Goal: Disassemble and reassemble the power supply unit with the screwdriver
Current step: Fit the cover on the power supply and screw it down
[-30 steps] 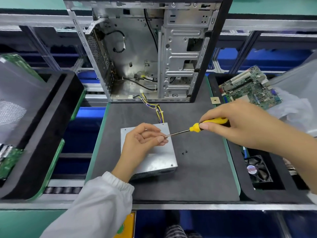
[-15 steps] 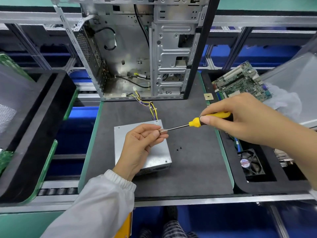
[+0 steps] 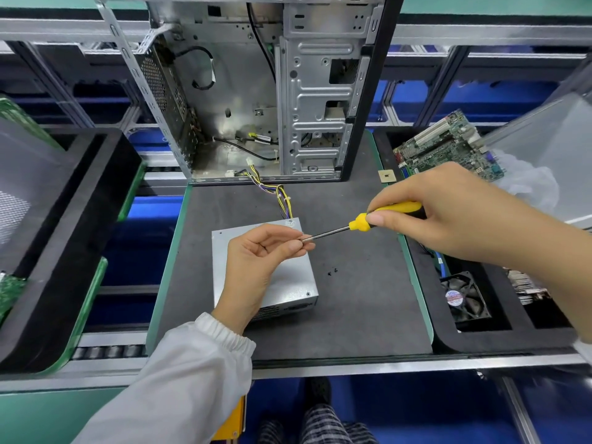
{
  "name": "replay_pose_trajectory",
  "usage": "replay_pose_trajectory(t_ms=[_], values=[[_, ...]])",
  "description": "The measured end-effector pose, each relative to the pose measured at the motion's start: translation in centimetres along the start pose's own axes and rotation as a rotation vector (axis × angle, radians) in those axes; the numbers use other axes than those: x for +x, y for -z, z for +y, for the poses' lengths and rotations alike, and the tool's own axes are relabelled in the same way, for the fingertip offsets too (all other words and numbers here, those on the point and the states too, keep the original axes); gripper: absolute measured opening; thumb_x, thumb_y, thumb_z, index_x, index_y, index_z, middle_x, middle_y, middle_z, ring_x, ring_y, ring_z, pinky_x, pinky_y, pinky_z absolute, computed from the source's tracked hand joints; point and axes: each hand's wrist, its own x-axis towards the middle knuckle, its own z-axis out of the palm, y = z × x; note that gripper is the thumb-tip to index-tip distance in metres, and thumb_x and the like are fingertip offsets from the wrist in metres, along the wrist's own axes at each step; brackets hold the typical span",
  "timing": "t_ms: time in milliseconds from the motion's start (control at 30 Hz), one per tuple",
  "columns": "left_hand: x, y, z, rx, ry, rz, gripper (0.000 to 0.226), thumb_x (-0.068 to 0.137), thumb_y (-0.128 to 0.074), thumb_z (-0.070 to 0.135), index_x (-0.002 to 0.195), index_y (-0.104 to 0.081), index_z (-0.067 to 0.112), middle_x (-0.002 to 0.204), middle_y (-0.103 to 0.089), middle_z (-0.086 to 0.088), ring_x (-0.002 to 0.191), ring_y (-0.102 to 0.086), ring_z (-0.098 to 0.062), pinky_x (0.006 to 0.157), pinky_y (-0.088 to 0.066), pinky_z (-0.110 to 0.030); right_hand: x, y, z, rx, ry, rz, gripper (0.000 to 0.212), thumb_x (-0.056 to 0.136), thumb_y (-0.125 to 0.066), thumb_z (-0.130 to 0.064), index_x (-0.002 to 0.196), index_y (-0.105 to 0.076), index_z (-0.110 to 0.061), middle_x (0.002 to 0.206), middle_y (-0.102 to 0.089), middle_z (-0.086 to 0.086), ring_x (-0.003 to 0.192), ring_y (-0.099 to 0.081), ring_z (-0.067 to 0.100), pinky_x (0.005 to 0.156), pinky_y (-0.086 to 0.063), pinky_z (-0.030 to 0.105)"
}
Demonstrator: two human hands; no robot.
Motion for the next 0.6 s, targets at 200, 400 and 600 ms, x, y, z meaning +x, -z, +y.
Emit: replay_pose_trajectory(t_ms=[200,400,600], values=[[-0.5,0.3,-0.7,0.002,0.006,-0.04,0.019,0.079,-0.074,0.006,0.097,-0.075,0.014,0.1,-0.075,-0.015,0.096,-0.072,-0.033,0.084,-0.056,-0.028,0.1,-0.3,-0.3,0.006,-0.015,-0.022,0.037,0.083,-0.041,-0.053,0.088,-0.071,-0.033,0.042,-0.04,-0.003,0.041,-0.033,0.014,0.044,-0.031,0.032],[-0.2,1.9,-0.5,0.251,0.101,-0.21,0.054,0.07,-0.078,0.005,0.121,-0.061,0.011,0.123,-0.068,-0.008,0.116,-0.064,-0.02,0.099,-0.049,-0.028,0.1,-0.1,-0.3,-0.104,-0.004,-0.047,0.038,0.081,-0.038,-0.058,0.089,-0.069,-0.037,0.051,-0.052,-0.003,0.047,-0.043,0.013,0.046,-0.036,0.034],[-0.5,3.2,-0.5,0.909,-0.048,-0.419,0.032,0.075,-0.085,0.017,0.104,-0.072,0.016,0.106,-0.061,0.006,0.103,-0.058,-0.008,0.094,-0.043,-0.027,0.3,-1.5,-1.1,-0.508,0.149,-0.206,0.044,0.081,-0.024,-0.064,0.106,-0.057,-0.049,0.083,-0.053,-0.015,0.074,-0.045,0.008,0.052,-0.034,0.024]])
